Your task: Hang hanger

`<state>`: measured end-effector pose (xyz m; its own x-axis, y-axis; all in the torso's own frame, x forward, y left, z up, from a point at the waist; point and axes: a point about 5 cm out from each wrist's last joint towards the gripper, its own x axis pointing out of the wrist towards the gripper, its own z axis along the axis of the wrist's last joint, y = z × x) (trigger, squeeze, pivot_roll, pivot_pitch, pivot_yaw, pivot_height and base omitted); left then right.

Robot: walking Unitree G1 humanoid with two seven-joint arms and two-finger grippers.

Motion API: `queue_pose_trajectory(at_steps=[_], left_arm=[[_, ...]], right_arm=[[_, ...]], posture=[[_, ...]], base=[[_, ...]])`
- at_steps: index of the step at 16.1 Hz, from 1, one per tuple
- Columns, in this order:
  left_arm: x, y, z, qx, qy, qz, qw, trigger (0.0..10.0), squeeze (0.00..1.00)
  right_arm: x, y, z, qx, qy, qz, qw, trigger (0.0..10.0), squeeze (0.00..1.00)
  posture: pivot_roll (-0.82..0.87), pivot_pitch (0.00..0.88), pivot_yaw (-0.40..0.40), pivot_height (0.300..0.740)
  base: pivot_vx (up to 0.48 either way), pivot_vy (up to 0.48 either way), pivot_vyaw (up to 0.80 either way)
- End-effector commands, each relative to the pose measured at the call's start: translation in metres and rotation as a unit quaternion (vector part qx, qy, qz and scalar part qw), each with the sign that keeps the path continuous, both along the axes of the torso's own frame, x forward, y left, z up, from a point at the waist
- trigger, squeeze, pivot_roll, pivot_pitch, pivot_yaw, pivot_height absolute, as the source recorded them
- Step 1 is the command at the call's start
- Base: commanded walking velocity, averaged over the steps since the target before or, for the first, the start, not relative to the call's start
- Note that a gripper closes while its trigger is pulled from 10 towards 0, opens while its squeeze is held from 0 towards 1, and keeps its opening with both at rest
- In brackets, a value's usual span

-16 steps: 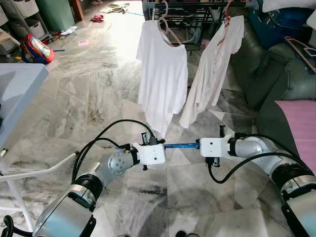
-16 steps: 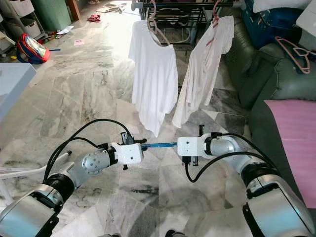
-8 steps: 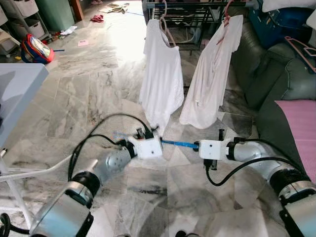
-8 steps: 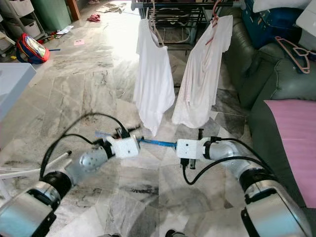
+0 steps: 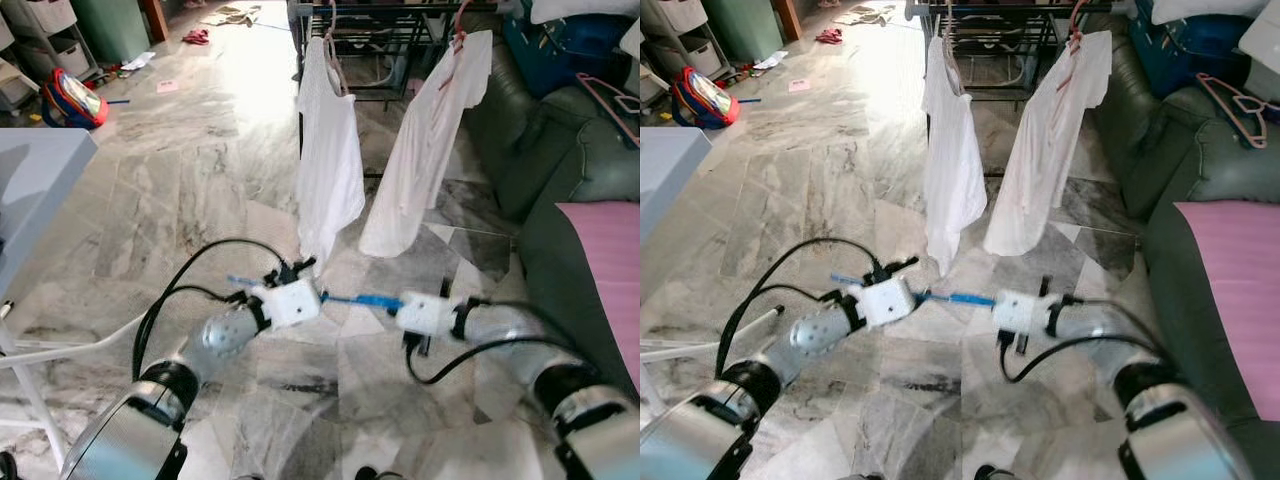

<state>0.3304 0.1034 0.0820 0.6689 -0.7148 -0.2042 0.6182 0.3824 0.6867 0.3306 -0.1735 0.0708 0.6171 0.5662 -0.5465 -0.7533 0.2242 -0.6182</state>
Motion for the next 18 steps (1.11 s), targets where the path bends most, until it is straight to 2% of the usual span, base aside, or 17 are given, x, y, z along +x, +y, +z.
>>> queue_pose_trajectory(at_steps=[1,2,4,7,10,12,13,14,15,16,17,18], left_arm=[[-0.015,-0.002,-0.017,0.025,0.036,-0.045,0.998,10.0,1.0],[-0.019,0.0,-0.023,0.037,0.048,-0.055,0.997,10.0,1.0],[-0.023,0.002,-0.026,0.019,0.071,-0.053,0.996,10.0,1.0],[-0.026,0.003,-0.032,0.021,0.09,-0.052,0.994,10.0,1.0],[-0.022,0.008,-0.031,-0.025,0.08,0.011,0.996,10.0,1.0],[-0.015,0.019,-0.031,-0.099,0.092,0.113,0.984,10.0,1.0],[-0.014,0.022,-0.033,-0.111,0.091,0.149,0.978,10.0,1.0],[-0.015,0.034,-0.045,-0.162,0.124,0.248,0.947,10.0,1.0],[-0.017,0.04,-0.051,-0.18,0.143,0.296,0.927,10.0,1.0],[-0.021,0.045,-0.059,-0.205,0.17,0.337,0.903,10.0,1.0],[-0.028,0.053,-0.071,-0.224,0.2,0.389,0.871,10.0,1.0],[-0.036,0.059,-0.081,-0.234,0.22,0.423,0.847,10.0,1.0]], right_arm=[[0.002,-0.01,-0.001,0.023,-0.004,-0.059,0.998,0.0,0.0],[0.001,-0.01,-0.003,0.025,-0.002,-0.063,0.998,0.0,0.0],[-0.003,-0.01,-0.012,0.029,0.009,-0.089,0.996,0.0,0.0],[-0.007,-0.01,-0.02,0.04,0.021,-0.113,0.993,0.0,0.0],[-0.019,-0.007,-0.036,0.051,0.041,-0.132,0.989,0.0,0.0],[-0.028,-0.009,-0.049,0.067,0.062,-0.17,0.981,0.0,0.0],[-0.03,-0.01,-0.053,0.078,0.068,-0.189,0.976,0.0,0.0],[-0.036,-0.01,-0.062,0.106,0.082,-0.237,0.962,0.0,0.0],[-0.038,-0.01,-0.065,0.121,0.085,-0.26,0.954,0.0,0.0],[-0.04,-0.011,-0.069,0.144,0.091,-0.296,0.94,0.0,0.0],[-0.043,-0.015,-0.073,0.179,0.098,-0.353,0.913,0.0,0.0],[-0.044,-0.019,-0.075,0.209,0.097,-0.408,0.883,0.0,0.0]], posture=[[0.05,0.168,0.003,0.74],[0.05,0.169,0.003,0.74],[0.04,0.168,-0.001,0.74],[0.04,0.169,-0.004,0.74],[0.04,0.169,-0.001,0.74],[0.03,0.168,-0.005,0.74],[0.03,0.167,-0.006,0.74],[0.03,0.165,-0.008,0.74],[0.03,0.162,-0.01,0.74],[0.03,0.159,-0.014,0.74],[0.02,0.155,-0.019,0.74],[0.02,0.153,-0.02,0.74]], base=[[0.0,0.0,0.0],[0.0,0.0,0.0],[0.0,0.0,0.0],[0.0,0.0,0.0],[0.0,0.0,0.0],[0.0,0.0,0.0],[0.0,0.0,0.0],[0.0,0.0,0.0],[0.0,0.0,0.0],[0.0,0.0,0.0],[0.0,0.0,0.0],[0.0,0.0,0.0]])
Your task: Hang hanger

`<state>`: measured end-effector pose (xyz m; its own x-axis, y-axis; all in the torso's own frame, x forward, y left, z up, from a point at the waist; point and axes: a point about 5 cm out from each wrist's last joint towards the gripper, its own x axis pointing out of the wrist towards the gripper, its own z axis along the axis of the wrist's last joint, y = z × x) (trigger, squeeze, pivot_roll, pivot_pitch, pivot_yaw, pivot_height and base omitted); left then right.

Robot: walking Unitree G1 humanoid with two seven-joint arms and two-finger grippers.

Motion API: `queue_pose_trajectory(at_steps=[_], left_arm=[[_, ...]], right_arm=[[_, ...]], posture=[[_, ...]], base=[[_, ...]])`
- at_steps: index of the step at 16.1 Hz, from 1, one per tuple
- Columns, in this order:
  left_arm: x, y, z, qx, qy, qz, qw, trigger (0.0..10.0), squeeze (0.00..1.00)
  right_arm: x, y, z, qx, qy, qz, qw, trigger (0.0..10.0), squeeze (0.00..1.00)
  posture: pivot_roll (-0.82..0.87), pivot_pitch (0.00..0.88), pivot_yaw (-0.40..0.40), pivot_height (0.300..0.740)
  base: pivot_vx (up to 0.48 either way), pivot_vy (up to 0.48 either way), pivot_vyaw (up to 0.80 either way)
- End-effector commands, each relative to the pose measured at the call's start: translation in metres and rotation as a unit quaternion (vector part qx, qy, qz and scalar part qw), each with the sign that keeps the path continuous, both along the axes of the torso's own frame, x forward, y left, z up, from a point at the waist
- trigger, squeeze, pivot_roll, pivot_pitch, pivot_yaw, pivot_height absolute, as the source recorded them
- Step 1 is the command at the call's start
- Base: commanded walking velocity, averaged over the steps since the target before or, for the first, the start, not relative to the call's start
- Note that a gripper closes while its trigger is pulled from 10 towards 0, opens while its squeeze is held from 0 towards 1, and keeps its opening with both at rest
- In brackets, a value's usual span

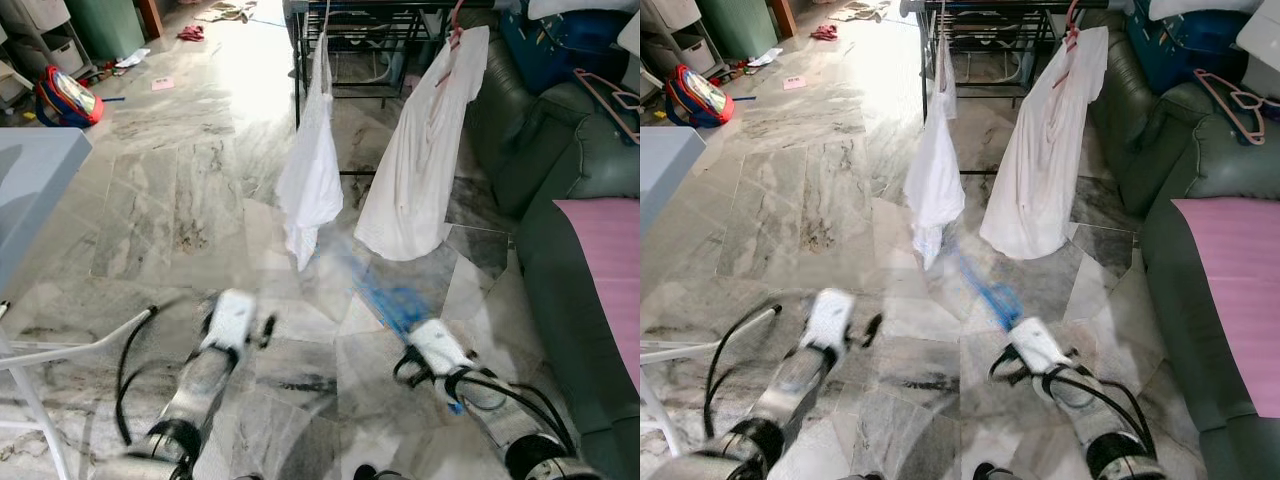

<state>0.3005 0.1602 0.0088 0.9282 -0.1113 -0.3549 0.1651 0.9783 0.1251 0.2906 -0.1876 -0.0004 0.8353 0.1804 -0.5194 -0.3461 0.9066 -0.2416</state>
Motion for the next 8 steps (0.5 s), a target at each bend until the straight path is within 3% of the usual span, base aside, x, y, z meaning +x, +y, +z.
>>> queue_pose_trajectory(at_steps=[1,2,3,4,7,8], left_arm=[[-0.011,0.004,-0.013,-0.023,0.038,0.042,0.998,10.0,0.52],[-0.012,0.004,-0.015,-0.035,0.043,0.061,0.997,10.0,0.0],[-0.01,0.003,-0.013,-0.051,0.036,0.065,0.996,10.0,0.0],[-0.009,0.002,-0.011,-0.055,0.03,0.067,0.996,10.0,0.0],[0.0,-0.006,0.001,-0.109,-0.003,0.054,0.993,10.0,0.0],[0.004,-0.009,0.007,-0.12,-0.015,0.054,0.991,10.0,0.0]], right_arm=[[-0.004,-0.01,-0.005,0.029,0.015,-0.081,0.996,10.0,0.0],[-0.004,-0.014,-0.005,0.05,0.016,-0.128,0.99,10.0,0.0],[-0.002,-0.019,-0.002,0.076,0.007,-0.196,0.978,10.0,0.0],[-0.001,-0.02,-0.001,0.094,0.003,-0.218,0.971,10.0,0.0],[0.005,-0.008,0.012,0.131,-0.036,-0.239,0.961,10.0,0.0],[0.005,-0.001,0.012,0.135,-0.027,-0.235,0.962,10.0,0.0]], posture=[[0.02,0.15,-0.02,0.74],[0.02,0.148,-0.019,0.74],[0.02,0.148,-0.018,0.74],[0.01,0.146,-0.017,0.74],[0.01,0.141,-0.014,0.74],[0.02,0.137,-0.01,0.74]], base=[[0.0,0.0,0.0],[0.0,0.0,0.0],[0.0,0.0,0.0],[0.0,0.0,0.0],[0.0,0.0,0.0],[0.0,0.0,0.0]])
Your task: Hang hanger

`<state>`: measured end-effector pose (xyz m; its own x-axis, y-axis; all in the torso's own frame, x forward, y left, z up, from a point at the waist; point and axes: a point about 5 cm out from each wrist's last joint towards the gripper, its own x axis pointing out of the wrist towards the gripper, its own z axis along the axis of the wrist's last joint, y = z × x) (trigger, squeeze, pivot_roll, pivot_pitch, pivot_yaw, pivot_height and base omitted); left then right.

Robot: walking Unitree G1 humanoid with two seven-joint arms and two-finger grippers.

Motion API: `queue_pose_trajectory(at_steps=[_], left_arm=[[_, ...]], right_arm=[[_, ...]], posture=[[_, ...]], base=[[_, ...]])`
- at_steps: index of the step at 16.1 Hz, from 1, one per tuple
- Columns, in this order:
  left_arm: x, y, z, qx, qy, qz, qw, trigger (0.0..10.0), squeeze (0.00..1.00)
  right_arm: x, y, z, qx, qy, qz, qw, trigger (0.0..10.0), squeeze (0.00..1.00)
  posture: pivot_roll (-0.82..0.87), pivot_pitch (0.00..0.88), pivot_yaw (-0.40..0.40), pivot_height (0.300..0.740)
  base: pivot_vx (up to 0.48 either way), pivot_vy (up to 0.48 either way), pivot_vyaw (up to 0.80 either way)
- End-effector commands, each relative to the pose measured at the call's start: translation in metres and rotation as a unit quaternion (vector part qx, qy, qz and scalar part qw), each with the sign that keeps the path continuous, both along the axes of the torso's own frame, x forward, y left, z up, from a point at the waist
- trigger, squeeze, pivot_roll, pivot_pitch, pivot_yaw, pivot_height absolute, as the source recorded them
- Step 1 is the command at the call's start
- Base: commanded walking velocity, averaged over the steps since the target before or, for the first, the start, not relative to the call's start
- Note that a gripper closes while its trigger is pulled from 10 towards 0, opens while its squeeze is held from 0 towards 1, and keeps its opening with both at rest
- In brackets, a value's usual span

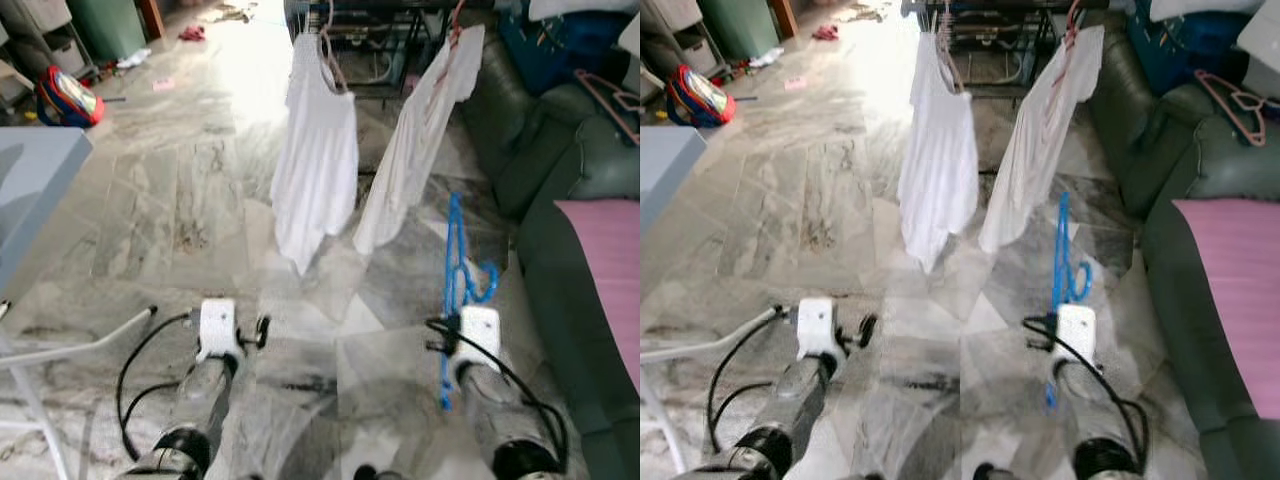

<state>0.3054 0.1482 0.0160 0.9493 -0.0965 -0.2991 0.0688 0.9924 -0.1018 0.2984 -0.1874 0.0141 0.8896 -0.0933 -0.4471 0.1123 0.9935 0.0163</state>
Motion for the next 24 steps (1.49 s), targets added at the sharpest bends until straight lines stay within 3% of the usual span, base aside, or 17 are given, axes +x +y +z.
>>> queue_pose_trajectory(at_steps=[1,5,10,20,24], left_arm=[[0.002,0.0,0.004,-0.007,-0.009,0.002,1.0,10.0,0.0],[0.002,-0.007,0.006,-0.018,-0.02,-0.013,1.0,10.0,0.0],[0.004,-0.015,0.01,-0.028,-0.026,-0.023,0.999,10.0,0.0],[0.006,-0.022,0.012,-0.038,-0.025,-0.031,0.999,10.0,0.0],[0.006,-0.024,0.012,-0.041,-0.023,-0.034,0.998,10.0,0.0]], right_arm=[[-0.006,0.007,-0.006,0.018,0.025,0.007,0.999,10.0,0.0],[-0.017,0.021,-0.013,0.028,0.047,0.04,0.998,10.0,0.0],[-0.01,0.012,0.002,0.016,0.027,0.028,0.999,10.0,0.0],[-0.01,0.01,0.006,0.013,0.031,0.027,0.999,10.0,0.0],[-0.006,0.001,0.013,0.0,0.02,0.014,1.0,10.0,0.0]], posture=[[0.02,0.137,-0.009,0.74],[0.02,0.138,-0.009,0.74],[0.02,0.136,-0.01,0.74],[0.01,0.132,-0.019,0.74],[0.01,0.129,-0.019,0.74]], base=[[0.0,0.0,0.0],[0.0,0.0,0.0],[0.194,0.0,0.0],[0.342,0.0,0.0],[0.341,0.0,0.0]])
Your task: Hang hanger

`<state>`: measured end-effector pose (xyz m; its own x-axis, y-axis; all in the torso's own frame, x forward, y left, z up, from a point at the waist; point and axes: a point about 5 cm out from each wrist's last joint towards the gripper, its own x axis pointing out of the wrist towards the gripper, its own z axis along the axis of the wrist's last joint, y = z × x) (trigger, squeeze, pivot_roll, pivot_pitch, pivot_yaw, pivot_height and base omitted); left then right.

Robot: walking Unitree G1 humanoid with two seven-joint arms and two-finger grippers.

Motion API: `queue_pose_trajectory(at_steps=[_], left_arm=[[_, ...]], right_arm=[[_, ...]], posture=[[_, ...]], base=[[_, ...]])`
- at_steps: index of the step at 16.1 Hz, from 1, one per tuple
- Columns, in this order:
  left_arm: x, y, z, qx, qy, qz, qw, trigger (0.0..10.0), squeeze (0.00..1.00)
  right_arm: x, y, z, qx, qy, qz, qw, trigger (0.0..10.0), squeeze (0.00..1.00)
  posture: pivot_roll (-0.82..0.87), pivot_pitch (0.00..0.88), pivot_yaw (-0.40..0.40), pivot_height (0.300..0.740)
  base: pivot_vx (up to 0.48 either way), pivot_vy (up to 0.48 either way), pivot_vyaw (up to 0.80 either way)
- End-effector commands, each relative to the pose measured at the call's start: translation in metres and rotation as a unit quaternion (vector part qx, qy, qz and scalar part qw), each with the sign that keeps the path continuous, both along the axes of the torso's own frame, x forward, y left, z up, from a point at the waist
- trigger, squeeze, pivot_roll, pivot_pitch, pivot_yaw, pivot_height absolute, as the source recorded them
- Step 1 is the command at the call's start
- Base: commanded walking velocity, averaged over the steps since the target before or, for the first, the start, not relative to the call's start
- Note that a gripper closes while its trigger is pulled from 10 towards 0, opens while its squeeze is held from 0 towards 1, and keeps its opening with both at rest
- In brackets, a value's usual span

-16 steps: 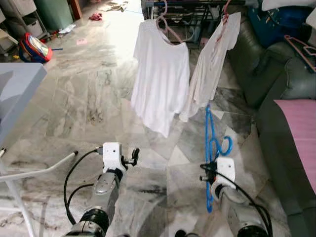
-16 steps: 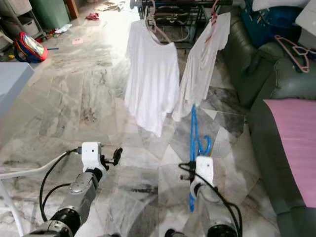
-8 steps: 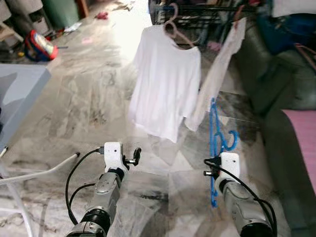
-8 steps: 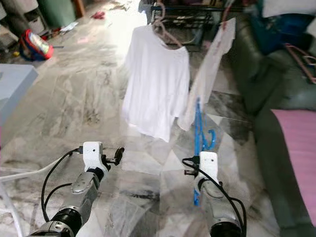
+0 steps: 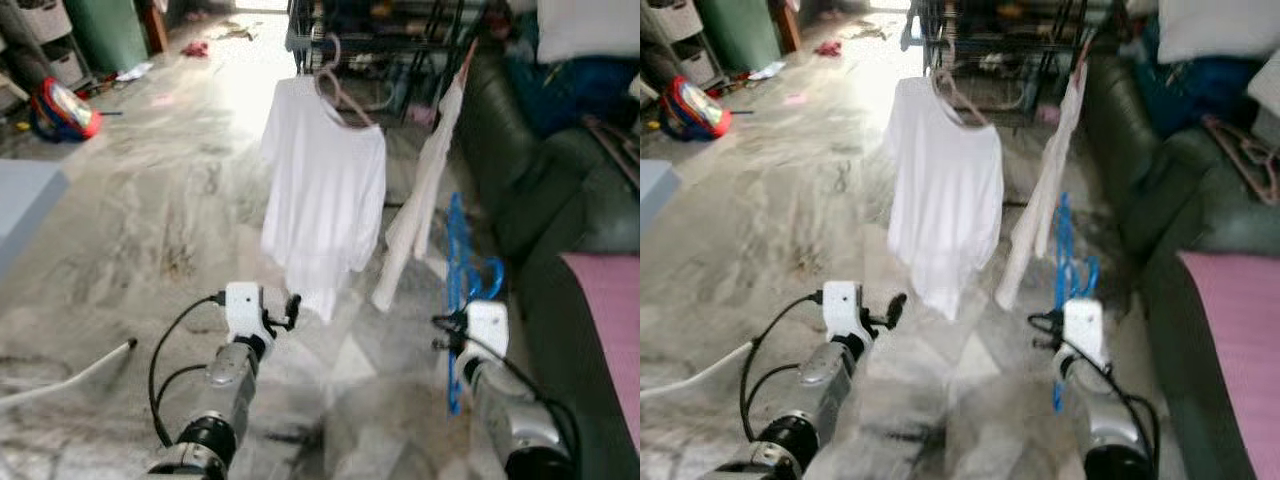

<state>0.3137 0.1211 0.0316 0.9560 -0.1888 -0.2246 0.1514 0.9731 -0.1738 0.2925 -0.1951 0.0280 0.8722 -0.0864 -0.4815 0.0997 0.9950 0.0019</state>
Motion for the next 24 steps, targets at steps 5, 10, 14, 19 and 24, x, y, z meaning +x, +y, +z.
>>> queue_pose_trajectory(at_steps=[5,10,14,19,24], left_arm=[[-0.002,0.002,-0.004,0.001,0.01,0.001,1.0,10.0,0.0],[-0.003,0.003,-0.004,0.002,0.011,-0.002,1.0,10.0,0.0],[-0.003,0.002,-0.005,0.005,0.012,-0.004,1.0,10.0,0.0],[-0.004,-0.001,-0.005,0.007,0.013,-0.011,1.0,10.0,0.0],[-0.005,-0.001,-0.006,0.01,0.015,-0.015,1.0,10.0,0.0]], right_arm=[[0.001,0.005,0.005,-0.017,-0.013,0.016,1.0,10.0,0.0],[0.004,0.006,0.007,-0.021,-0.016,0.022,0.999,10.0,0.0],[0.008,0.007,0.016,-0.048,-0.044,0.032,0.997,10.0,0.0],[0.012,0.015,0.025,-0.067,-0.064,0.064,0.994,10.0,0.0],[0.013,0.023,0.028,-0.063,-0.069,0.093,0.991,10.0,0.0]], posture=[[0.01,0.132,-0.019,0.74],[0.01,0.13,-0.017,0.74],[0.01,0.129,-0.018,0.74],[0.01,0.129,-0.018,0.74],[0.01,0.132,-0.014,0.74]], base=[[0.332,0.0,0.0],[0.33,0.0,0.0],[0.327,0.0,0.0],[0.328,0.0,0.0],[0.316,0.0,0.0]])
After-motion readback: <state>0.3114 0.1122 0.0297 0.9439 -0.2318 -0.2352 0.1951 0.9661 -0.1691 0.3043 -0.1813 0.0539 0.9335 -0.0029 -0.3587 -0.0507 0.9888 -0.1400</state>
